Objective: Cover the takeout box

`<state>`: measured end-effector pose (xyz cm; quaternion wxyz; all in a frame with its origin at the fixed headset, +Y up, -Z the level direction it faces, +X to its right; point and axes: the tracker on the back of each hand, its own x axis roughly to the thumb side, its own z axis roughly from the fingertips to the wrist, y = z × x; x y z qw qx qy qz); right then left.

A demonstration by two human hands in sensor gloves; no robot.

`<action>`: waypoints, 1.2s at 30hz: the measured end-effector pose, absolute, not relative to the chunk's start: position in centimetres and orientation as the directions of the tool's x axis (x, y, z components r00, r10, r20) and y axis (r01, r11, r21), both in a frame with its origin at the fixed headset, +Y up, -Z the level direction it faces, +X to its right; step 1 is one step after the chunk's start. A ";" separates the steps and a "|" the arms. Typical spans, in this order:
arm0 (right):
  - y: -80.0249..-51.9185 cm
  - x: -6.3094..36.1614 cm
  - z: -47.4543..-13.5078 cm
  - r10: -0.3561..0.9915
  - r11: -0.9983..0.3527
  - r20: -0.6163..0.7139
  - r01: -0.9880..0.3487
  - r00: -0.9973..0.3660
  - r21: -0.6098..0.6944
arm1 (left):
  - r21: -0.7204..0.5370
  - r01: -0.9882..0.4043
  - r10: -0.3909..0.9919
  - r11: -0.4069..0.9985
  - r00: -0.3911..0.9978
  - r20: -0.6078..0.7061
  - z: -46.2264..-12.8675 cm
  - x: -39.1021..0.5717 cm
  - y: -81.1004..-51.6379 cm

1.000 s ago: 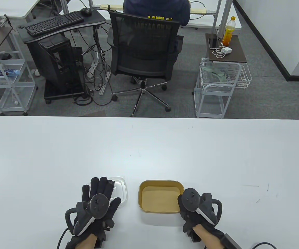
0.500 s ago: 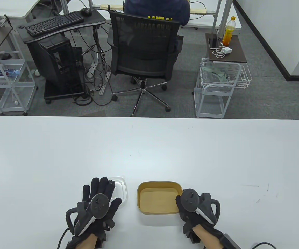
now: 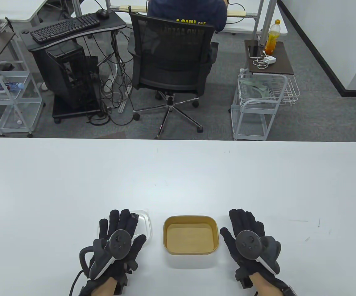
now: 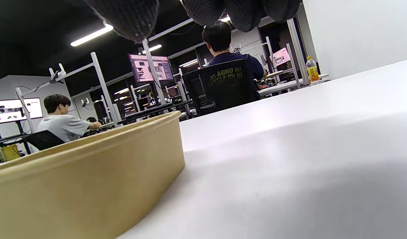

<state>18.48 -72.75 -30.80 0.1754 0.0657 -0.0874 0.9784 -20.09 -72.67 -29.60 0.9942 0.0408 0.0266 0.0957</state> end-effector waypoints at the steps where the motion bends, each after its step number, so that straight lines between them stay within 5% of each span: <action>1: -72.7 18.7 -30.8 0.340 -0.919 0.159 -0.364 -0.927 -0.155 | 0.085 -0.188 0.192 0.979 0.980 -0.048 -29.6 -20.2 -72.7; 21: -73.2 20.3 -31.1 0.406 -0.898 0.119 -0.420 -0.906 -0.130 | 0.066 -0.194 0.200 0.979 0.972 -0.120 -29.9 -21.6 -73.0; 36: -73.0 20.5 -31.1 0.425 -0.890 0.110 -0.437 -0.899 -0.134 | 0.062 -0.213 0.221 0.975 0.899 -0.377 -30.6 -26.8 -73.5</action>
